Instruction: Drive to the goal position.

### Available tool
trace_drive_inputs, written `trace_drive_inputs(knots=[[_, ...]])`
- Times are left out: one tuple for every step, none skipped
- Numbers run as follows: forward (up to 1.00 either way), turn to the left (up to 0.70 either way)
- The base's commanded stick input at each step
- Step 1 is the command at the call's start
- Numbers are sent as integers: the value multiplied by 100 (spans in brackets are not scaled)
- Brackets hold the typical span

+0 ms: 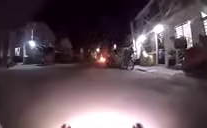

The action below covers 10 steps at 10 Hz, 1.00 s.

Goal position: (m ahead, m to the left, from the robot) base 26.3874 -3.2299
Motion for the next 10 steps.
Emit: trace_drive_inputs(knots=[[60, 0], [60, 0], [60, 0], [60, 0], [60, 0], [60, 0], [60, 0], [60, 0], [60, 0], [60, 0]])
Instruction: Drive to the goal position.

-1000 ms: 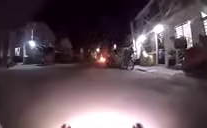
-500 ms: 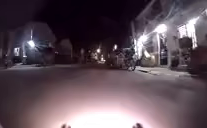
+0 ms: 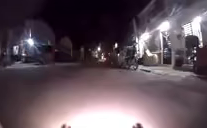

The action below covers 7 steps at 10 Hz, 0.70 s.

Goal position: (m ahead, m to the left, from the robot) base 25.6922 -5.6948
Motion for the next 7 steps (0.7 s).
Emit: trace_drive_inputs(knots=[[54, 0], [50, 0], [49, 0], [49, 0], [49, 0], [49, 0], [49, 0]])
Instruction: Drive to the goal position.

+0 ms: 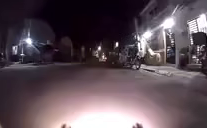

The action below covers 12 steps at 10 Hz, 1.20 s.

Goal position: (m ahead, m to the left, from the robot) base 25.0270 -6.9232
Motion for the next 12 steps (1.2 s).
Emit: trace_drive_inputs(knots=[[49, 0], [49, 0], [49, 0], [49, 0], [51, 0], [52, 0], [52, 0], [52, 0], [52, 0], [51, 0], [51, 0], [51, 0]])
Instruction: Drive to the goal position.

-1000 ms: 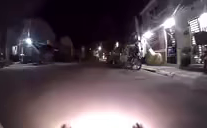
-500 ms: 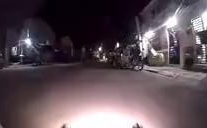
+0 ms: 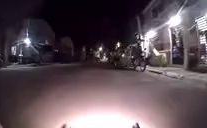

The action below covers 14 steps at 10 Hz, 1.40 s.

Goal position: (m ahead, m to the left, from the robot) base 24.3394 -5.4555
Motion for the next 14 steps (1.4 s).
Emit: trace_drive_inputs(knots=[[51, 0], [59, 0], [58, 0], [58, 0], [55, -13], [55, -14], [55, -14], [55, -14], [55, -14], [53, -10], [53, 0], [53, 0], [53, 0], [53, 0]])
